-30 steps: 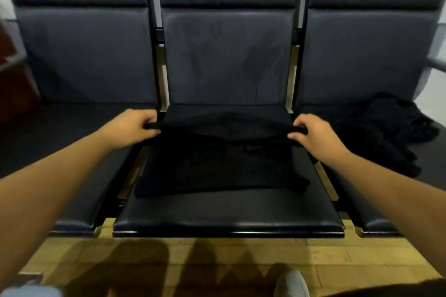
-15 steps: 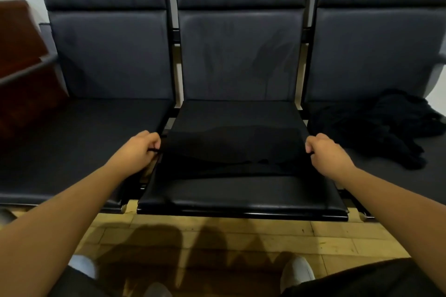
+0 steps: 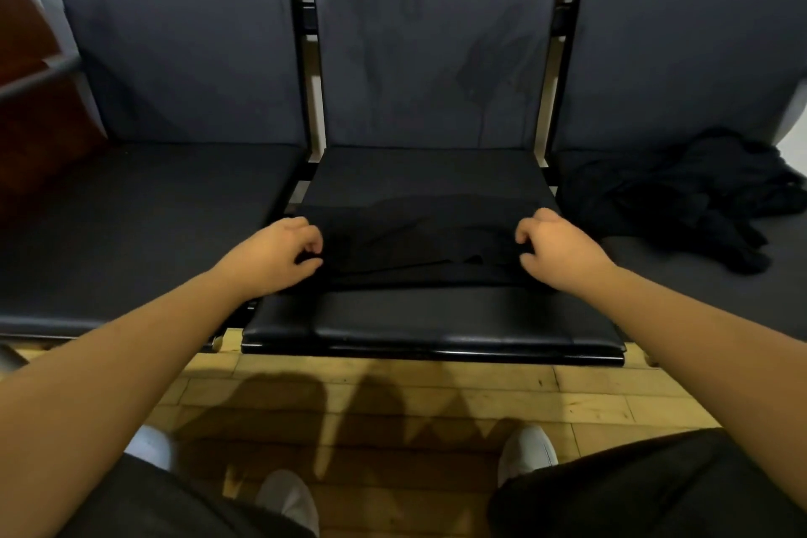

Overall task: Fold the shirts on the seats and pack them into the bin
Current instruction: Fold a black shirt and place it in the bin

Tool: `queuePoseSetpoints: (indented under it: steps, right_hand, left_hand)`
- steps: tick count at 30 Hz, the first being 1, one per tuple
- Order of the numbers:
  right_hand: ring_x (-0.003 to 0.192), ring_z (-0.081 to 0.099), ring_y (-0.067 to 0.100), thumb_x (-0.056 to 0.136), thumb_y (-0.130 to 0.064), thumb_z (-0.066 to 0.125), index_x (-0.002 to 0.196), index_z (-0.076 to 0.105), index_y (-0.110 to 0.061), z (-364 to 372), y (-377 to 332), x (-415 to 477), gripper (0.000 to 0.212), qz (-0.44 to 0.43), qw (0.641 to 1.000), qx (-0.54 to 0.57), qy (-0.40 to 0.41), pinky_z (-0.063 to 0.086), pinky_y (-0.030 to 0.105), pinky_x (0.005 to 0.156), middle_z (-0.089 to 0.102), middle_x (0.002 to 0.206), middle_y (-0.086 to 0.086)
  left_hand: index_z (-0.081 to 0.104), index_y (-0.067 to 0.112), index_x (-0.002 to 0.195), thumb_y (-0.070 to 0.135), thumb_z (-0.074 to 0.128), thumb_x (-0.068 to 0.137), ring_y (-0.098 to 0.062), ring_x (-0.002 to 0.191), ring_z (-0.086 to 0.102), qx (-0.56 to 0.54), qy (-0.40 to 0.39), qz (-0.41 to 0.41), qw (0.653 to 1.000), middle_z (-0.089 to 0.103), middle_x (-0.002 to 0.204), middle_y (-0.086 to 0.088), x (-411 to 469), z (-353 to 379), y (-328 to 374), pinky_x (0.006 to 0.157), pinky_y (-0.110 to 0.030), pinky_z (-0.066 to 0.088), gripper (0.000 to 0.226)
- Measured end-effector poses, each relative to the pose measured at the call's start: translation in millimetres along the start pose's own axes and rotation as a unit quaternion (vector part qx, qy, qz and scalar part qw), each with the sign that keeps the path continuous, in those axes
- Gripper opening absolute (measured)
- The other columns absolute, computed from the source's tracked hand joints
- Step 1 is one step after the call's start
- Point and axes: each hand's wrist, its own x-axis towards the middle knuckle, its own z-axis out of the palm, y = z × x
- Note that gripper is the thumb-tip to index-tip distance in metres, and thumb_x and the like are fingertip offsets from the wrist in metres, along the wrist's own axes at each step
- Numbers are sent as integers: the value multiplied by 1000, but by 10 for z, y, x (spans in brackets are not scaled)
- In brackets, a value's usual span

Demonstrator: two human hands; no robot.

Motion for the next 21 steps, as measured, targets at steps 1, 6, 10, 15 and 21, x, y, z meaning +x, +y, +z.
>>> queuePoseSetpoints:
  steps: [1, 6, 10, 15, 21]
  right_hand:
    - [104, 57, 30, 91, -21, 64, 115, 60, -15, 29, -67, 8, 25, -23, 1000, 11, 3, 52, 41, 87, 48, 116, 6]
    - [104, 61, 27, 99, -28, 56, 127, 58, -19, 183, -228, 11, 29, -48, 997, -52, -29, 52, 39, 83, 52, 124, 3]
    - [93, 64, 31, 102, -21, 51, 123, 58, -11, 282, -190, -4, 25, -33, 997, -73, 6, 53, 40, 76, 52, 122, 7]
    - [88, 63, 34, 103, -21, 46, 115, 62, -11, 271, -181, 37, 22, -29, 997, -53, 53, 48, 39, 69, 54, 115, 8]
    - [88, 62, 34, 104, -18, 46, 114, 61, -10, 76, -167, 18, 20, -49, 988, 9, 147, 46, 39, 67, 63, 107, 9]
  left_hand:
    - [63, 22, 114, 30, 67, 94, -13, 102, 55, 1, 2, 8, 1000, 55, 111, 5, 55, 40, 80, 92, -32, 50, 22]
    - [61, 19, 126, 33, 61, 98, -16, 110, 53, 55, -34, 21, 998, 53, 120, 1, 238, 295, 263, 94, -34, 50, 31]
    - [62, 19, 126, 39, 57, 100, -16, 114, 52, 76, -33, 42, 996, 53, 121, 1, 272, 348, 256, 95, -33, 49, 34]
    - [67, 16, 118, 27, 53, 101, -19, 105, 57, 84, 6, 59, 995, 59, 113, -2, 284, 325, 315, 89, -33, 49, 25]
    - [62, 10, 115, 19, 50, 103, -25, 104, 58, 11, 80, 18, 997, 63, 109, -7, 275, 149, 234, 93, -39, 48, 20]
